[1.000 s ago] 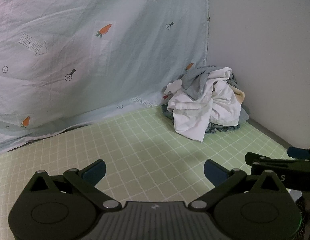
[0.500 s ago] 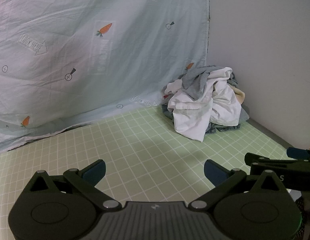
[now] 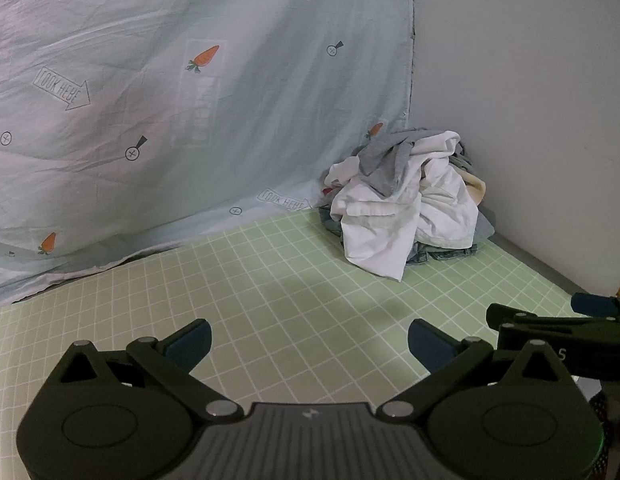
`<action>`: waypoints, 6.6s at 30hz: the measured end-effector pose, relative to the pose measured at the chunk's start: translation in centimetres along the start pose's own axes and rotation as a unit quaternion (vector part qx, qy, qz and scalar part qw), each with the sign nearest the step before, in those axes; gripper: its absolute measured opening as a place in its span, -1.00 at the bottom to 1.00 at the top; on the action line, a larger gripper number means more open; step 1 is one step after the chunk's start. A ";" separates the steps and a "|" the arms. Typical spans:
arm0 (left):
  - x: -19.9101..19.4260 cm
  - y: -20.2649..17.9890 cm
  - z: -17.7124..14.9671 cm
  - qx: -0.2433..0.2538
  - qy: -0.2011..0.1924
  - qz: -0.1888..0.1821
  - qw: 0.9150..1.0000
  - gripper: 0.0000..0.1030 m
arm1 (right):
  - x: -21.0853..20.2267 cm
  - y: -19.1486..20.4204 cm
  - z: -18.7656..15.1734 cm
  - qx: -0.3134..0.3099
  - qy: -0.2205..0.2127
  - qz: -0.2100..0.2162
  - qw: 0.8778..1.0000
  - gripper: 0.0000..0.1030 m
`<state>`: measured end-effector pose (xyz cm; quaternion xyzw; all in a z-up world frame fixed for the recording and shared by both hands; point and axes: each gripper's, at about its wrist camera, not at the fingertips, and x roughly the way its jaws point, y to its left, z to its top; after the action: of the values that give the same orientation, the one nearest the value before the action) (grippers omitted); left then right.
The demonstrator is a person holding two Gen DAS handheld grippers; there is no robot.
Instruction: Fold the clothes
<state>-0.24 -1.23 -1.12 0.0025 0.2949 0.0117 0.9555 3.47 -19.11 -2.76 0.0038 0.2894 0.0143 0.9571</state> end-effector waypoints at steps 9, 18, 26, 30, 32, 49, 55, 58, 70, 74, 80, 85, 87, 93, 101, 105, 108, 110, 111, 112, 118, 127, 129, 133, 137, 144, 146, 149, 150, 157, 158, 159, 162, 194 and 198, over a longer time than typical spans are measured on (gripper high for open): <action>0.2 -0.1 0.3 -0.002 0.003 0.000 1.000 1.00 | 0.2 -0.2 0.2 -0.003 0.003 0.001 1.000 1.00; 0.9 0.0 0.4 -0.003 0.012 0.000 1.000 1.00 | 0.5 0.0 0.2 -0.005 0.007 -0.003 1.000 1.00; 1.8 -0.2 0.7 -0.003 0.016 0.002 1.000 1.00 | 1.8 -0.4 0.7 -0.004 0.011 -0.004 1.000 1.00; 3.0 -0.7 1.4 0.001 0.014 0.009 1.000 1.00 | 3.5 -0.8 1.2 -0.002 0.016 0.003 1.000 1.00; 3.7 -0.9 1.9 0.004 0.013 0.013 1.000 1.00 | 4.4 -0.9 1.5 0.000 0.019 0.007 1.000 1.00; 20.6 -1.6 15.2 0.003 0.016 0.011 1.000 0.99 | 20.5 -9.2 14.1 0.086 -0.045 0.023 0.995 1.00; 29.5 -2.5 20.7 -0.002 0.017 -0.040 0.999 0.97 | 28.9 -13.3 23.2 0.082 -0.092 -0.005 0.992 1.00; 33.0 -4.0 21.7 0.003 0.017 -0.082 0.996 0.92 | 33.5 -14.9 25.9 0.110 -0.078 0.003 0.991 0.98; 42.0 -8.2 24.4 -0.030 0.037 -0.210 0.977 -0.96 | 38.5 -14.8 27.5 0.118 -0.044 0.054 0.991 -0.68; 37.1 -6.0 25.8 -0.043 -0.014 -0.186 0.982 -0.96 | 32.7 -12.6 28.5 0.071 -0.133 0.066 0.986 -0.74; 24.5 1.3 27.9 -0.092 -0.121 -0.110 0.982 -0.96 | 19.8 -6.1 31.0 0.006 -0.253 0.168 0.953 -0.77; 11.1 9.3 25.1 -0.141 -0.201 -0.015 0.969 -0.96 | 9.5 1.3 30.1 -0.019 -0.294 0.297 0.908 -0.78; 6.2 12.5 22.6 -0.152 -0.216 0.037 0.964 -0.96 | 7.3 4.7 28.6 -0.021 -0.278 0.335 0.900 -0.78; -4.2 20.7 12.4 -0.201 -0.170 0.155 0.952 -0.96 | 3.7 14.5 19.6 -0.020 -0.168 0.434 0.885 -0.78; -13.7 31.5 0.0 -0.281 -0.083 0.258 0.921 -0.95 | -1.5 26.5 9.3 -0.045 -0.047 0.517 0.853 -0.78; -17.7 36.4 -4.3 -0.312 -0.051 0.323 0.892 -0.95 | -4.0 31.9 4.1 -0.063 0.027 0.562 0.824 -0.74; -18.9 39.3 -7.0 -0.319 -0.015 0.377 0.870 -0.95 | -4.5 34.1 1.2 -0.078 0.072 0.562 0.820 -0.71; -19.0 40.6 -8.8 -0.334 0.003 0.379 0.863 -0.89 | -4.4 34.3 -0.2 -0.089 0.080 0.549 0.827 -0.65; -19.0 41.0 -9.8 -0.344 0.010 0.374 0.861 -0.86 | -4.0 33.9 -0.6 -0.089 0.081 0.534 0.837 -0.46; -19.0 41.5 -10.7 -0.354 0.017 0.368 0.859 -0.86 | -3.3 33.3 -0.8 -0.086 0.083 0.515 0.849 -0.32; -16.0 42.6 -14.1 -0.394 0.070 0.332 0.854 -0.46 | 1.3 29.2 -1.0 -0.068 0.104 0.392 0.911 -0.27; -3.8 38.2 -14.6 -0.341 0.174 0.175 0.907 0.31 | 8.5 25.1 -0.3 -0.063 0.125 0.263 0.955 0.15; -1.4 37.2 -14.4 -0.329 0.194 0.151 0.912 0.45 | 10.3 25.0 0.1 -0.071 0.127 0.236 0.961 0.39; 2.6 35.5 -14.5 -0.295 0.231 0.136 0.917 0.49 | 14.5 25.0 -0.6 -0.095 0.153 0.197 0.964 0.47; 4.3 34.3 -14.5 -0.248 0.239 0.162 0.925 0.58 | 19.2 24.8 -1.7 -0.092 0.185 0.173 0.963 0.47; 6.3 35.6 -13.7 -0.228 0.228 0.226 0.919 0.55 | 24.6 26.8 -1.8 -0.083 0.188 0.171 0.964 -0.08; 7.2 36.8 -13.2 -0.232 0.221 0.238 0.917 0.55 | 25.4 27.9 -1.7 -0.086 0.187 0.180 0.962 -0.60; 9.0 39.2 -12.2 -0.234 0.208 0.262 0.913 0.56 | 25.4 30.3 -1.9 -0.101 0.183 0.202 0.957 -0.68; 9.5 40.2 -11.9 -0.236 0.202 0.271 0.911 0.58 | 25.3 31.2 -2.0 -0.108 0.183 0.211 0.954 -0.68; 12.3 48.4 -9.4 -0.310 0.191 0.324 0.873 0.64 | 23.7 34.1 -2.3 -0.138 0.168 0.244 0.945 -0.53; 12.3 48.6 -9.0 -0.315 0.189 0.323 0.872 0.63 | 23.3 33.6 -2.2 -0.140 0.161 0.235 0.948 -0.33; 12.1 48.4 -8.7 -0.316 0.181 0.321 0.874 0.63 | 22.9 33.1 -2.1 -0.141 0.153 0.227 0.951 -0.23; 11.3 47.5 -8.2 -0.316 0.164 0.305 0.883 0.63 | 21.8 31.6 -1.7 -0.145 0.131 0.202 0.960 0.05; -6.3 35.2 -14.2 -0.338 0.134 0.197 0.910 0.63 | 5.0 32.0 -11.1 -0.234 0.161 0.390 0.876 -0.82; -7.6 35.4 -15.3 -0.352 0.137 0.204 0.903 0.64 | 3.0 32.7 -11.5 -0.214 0.173 0.419 0.865 -0.75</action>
<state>-15.89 33.99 -9.06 -0.2750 0.3927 0.3098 0.8211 -1.20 13.66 -13.46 -0.0831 0.4110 0.4759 0.7731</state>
